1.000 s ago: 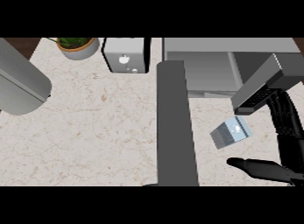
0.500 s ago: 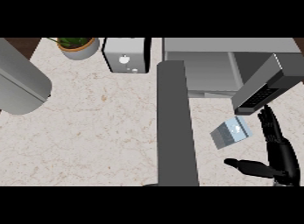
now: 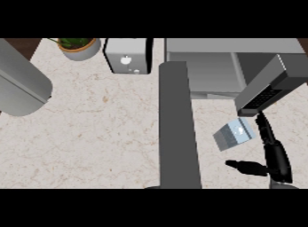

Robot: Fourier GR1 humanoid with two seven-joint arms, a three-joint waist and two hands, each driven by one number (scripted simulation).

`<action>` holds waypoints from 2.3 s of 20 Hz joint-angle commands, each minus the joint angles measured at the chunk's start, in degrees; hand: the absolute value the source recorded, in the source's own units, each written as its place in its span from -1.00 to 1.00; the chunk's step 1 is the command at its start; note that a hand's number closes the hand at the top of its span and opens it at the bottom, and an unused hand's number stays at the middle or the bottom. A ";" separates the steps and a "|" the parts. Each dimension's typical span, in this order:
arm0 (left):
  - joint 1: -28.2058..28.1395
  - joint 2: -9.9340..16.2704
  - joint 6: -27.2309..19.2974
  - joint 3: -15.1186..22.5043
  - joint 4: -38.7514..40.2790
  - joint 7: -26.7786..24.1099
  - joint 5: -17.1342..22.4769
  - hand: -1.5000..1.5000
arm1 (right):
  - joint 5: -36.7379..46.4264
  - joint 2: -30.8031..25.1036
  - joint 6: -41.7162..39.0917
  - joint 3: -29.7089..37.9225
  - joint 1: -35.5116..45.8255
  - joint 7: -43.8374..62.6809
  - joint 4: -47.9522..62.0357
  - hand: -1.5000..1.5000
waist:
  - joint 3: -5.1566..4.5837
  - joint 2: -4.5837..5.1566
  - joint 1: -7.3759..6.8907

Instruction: Pick up the milk, place it into the microwave and close the microwave

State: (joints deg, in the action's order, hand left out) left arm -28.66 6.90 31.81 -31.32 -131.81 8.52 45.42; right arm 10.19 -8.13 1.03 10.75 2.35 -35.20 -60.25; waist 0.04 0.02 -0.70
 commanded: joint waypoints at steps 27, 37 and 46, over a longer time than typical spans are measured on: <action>-0.44 -2.93 7.13 -4.14 0.61 3.68 5.12 -1.00 | -0.87 -2.05 -5.03 6.14 22.75 -30.76 46.85 1.00 | 0.07 0.25 -0.70; -0.62 -2.14 3.07 -4.40 -3.38 7.44 7.32 -1.00 | -2.12 2.43 -2.36 7.57 23.50 -33.83 47.45 1.00 | 0.14 0.40 -0.81; -2.77 -3.48 7.60 -6.19 -0.77 7.45 9.35 -1.00 | -0.51 1.98 1.99 6.16 29.73 -27.44 45.28 1.00 | 0.04 0.20 -0.89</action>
State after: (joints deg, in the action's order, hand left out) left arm -29.27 3.53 37.84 -36.06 -131.93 15.54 52.76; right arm 9.06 -6.34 -0.24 17.25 29.78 -60.38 -14.89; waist 0.03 0.25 -1.25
